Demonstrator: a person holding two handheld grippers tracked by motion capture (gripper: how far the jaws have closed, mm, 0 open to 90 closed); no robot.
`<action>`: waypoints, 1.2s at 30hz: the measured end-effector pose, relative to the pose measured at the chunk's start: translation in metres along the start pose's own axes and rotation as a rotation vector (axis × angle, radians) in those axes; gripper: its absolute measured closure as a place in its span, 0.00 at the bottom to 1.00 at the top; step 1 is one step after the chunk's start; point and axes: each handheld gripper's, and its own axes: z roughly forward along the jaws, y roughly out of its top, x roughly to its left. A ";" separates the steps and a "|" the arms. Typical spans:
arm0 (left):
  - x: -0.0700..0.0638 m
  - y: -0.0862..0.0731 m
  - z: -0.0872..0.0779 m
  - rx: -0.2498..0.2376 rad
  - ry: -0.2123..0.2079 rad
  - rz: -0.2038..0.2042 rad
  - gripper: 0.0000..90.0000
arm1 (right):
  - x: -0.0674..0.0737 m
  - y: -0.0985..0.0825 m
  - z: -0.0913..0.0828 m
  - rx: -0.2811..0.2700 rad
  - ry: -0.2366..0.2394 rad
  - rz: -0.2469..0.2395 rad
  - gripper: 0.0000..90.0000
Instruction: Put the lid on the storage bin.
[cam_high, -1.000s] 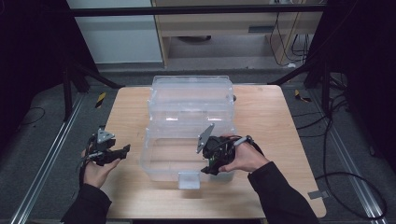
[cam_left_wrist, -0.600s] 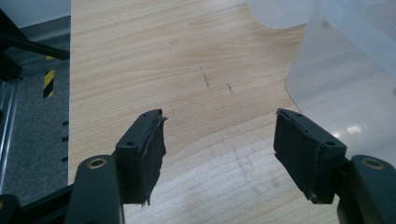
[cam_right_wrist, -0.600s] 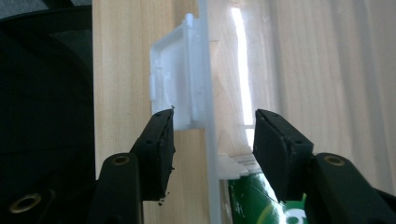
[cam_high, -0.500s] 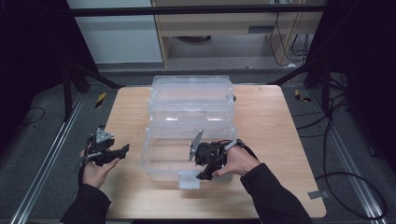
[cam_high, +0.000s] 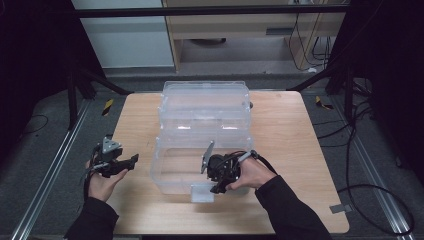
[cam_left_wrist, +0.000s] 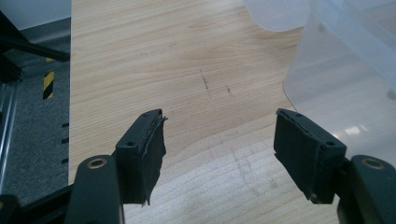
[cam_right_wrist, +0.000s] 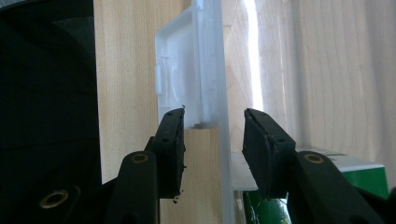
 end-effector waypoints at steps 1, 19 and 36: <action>0.000 0.000 0.000 -0.002 0.000 -0.001 0.36 | 0.000 0.000 0.000 0.006 0.002 0.003 0.68; -0.001 0.004 -0.005 -0.021 -0.005 0.000 0.37 | -0.003 -0.006 0.010 -0.022 0.039 0.039 0.73; 0.003 0.021 -0.018 -0.084 -0.026 0.009 0.37 | -0.003 -0.009 0.010 -0.043 0.040 0.027 0.74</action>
